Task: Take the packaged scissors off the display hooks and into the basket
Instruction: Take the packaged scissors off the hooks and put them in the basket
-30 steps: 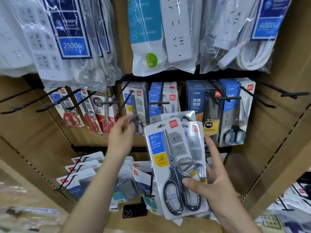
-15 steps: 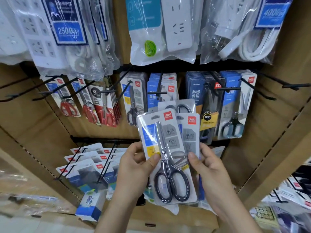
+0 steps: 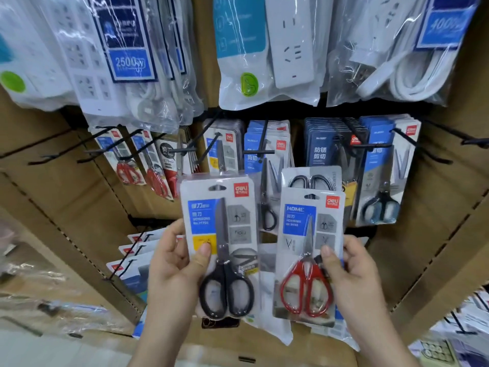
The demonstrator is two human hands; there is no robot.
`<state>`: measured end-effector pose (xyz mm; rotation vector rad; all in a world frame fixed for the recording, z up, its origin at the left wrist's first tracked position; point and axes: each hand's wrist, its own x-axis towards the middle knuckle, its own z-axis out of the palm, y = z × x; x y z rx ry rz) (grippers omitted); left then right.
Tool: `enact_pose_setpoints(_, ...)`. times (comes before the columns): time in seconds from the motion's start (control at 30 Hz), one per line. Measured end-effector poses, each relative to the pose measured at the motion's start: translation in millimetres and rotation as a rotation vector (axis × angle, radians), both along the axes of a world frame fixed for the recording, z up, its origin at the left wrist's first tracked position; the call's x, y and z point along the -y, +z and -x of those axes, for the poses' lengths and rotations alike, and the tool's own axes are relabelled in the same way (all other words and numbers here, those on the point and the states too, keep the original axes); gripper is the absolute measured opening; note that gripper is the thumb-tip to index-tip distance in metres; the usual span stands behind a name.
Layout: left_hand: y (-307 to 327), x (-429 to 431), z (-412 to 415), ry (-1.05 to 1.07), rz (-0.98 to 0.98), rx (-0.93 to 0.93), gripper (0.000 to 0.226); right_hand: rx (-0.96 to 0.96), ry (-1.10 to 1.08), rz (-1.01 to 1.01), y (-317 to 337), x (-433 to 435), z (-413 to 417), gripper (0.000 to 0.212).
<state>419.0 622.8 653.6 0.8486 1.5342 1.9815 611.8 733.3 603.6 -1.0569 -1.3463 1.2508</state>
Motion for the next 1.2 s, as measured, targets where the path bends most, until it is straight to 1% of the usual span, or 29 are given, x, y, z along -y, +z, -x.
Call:
enact_pose_setpoints(0.13, 4.8, -8.8, 22.1, 0.052, 0.002, -0.028, 0.034, -0.002, 0.054, 0.013, 0.4, 0.8, -1.1, 0.011)
enact_pose_setpoints(0.23, 1.3, -20.9, 34.1, 0.075, 0.013, -0.041, 0.034, -0.028, 0.082, 0.023, 1.7, 0.7, -1.1, 0.011)
enact_pose_setpoints(0.33, -0.8, -33.8, 44.9, 0.106, 0.031, -0.095, 0.036, -0.034, 0.109, 0.044, 2.9, 1.1, -1.6, 0.012)
enact_pose_setpoints(0.43, 1.5, -42.7, 49.9, 0.135, 0.031, -0.182, 0.049, -0.029, 0.14, 0.06, 3.8, 2.0, -2.5, 0.013)
enact_pose_setpoints(0.5, 6.3, -46.3, 49.8, 0.162, 0.023, -0.289, 0.064, -0.025, 0.139, 0.054, 4.5, 2.4, -3.6, 0.013)
enact_pose_setpoints(0.57, 11.2, -47.7, 47.6, 0.15, 0.02, -0.397, 0.07, -0.023, 0.14, 0.053, 4.9, 2.3, -5.6, 0.014)
enact_pose_setpoints(0.63, 10.4, -45.8, 46.3, 0.138, 0.011, -0.437, 0.068, -0.006, 0.16, 0.054, 5.4, 1.4, -7.2, 0.014)
enact_pose_setpoints(0.77, 0.7, -37.0, 42.9, 0.156, -0.015, -0.371, 0.068, 0.006, 0.178, 0.01, 5.1, 0.0, -7.3, 0.018)
enact_pose_setpoints(0.87, -2.0, -34.7, 47.1, 0.159, -0.036, -0.346, 0.069, -0.037, 0.218, 0.036, 5.3, -0.6, -4.7, 0.015)
enact_pose_setpoints(0.97, -0.9, -32.5, 53.0, 0.181, -0.001, -0.329, 0.067, -0.078, 0.242, 0.048, 5.8, -1.5, 0.0, 0.025)
enact_pose_setpoints(1.07, 4.6, -35.4, 52.5, 0.176, 0.059, -0.388, 0.059, -0.09, 0.262, 0.047, 7.7, -1.1, 9.8, 0.028)
enact_pose_setpoints(1.2, 7.1, -55.5, 62.8, 0.164, 0.209, -0.513, 0.057, -0.074, 0.274, 0.064, 8.1, 0.7, 22.4, 0.016)
